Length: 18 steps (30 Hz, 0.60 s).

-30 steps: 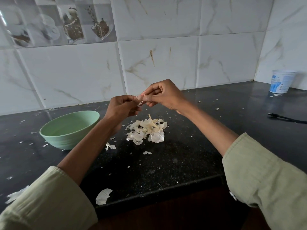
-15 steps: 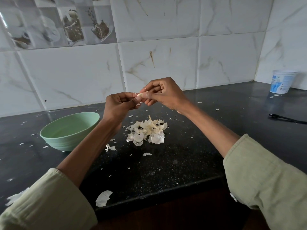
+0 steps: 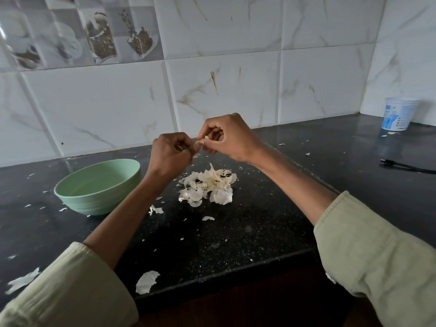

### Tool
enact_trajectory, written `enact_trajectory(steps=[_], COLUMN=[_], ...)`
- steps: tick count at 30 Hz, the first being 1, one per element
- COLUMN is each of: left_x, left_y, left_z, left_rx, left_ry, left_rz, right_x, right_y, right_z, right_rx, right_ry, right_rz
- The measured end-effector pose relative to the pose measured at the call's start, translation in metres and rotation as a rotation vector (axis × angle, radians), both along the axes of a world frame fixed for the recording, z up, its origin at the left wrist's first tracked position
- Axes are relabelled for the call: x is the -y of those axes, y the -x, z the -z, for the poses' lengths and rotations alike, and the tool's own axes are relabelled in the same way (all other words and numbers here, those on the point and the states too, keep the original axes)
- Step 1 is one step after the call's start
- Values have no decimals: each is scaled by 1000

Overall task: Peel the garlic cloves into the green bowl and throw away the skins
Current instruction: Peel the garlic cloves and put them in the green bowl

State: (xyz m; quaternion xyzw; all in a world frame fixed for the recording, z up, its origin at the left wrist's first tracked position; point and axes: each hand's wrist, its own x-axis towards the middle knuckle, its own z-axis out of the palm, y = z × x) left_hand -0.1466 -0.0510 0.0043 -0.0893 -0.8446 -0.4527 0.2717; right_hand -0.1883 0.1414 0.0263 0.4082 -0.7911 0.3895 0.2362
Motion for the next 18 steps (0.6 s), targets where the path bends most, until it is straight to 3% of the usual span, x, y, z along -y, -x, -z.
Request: enact_trajectory(steps=[3,7,9,13,18], left_x=[1,2,3,5,3], left_y=[1,2,0,-3,-4], left_z=[3,5,2,-5,-5], left_rx=[107,136,104,41,48], left_ry=[-169,-196,-168,-104,-101], left_rz=[91,126,148,235,340], right_x=[2,3,1,-8,-12], right_y=[-2,-5,-5,-1,2], right_z=[-2,-2,-2,-7,-4], right_rx=[-154,-200,-39,485,794], right_ry=[-104,-175,-63,177,267], right_rz=[79,92,42,-163,-267])
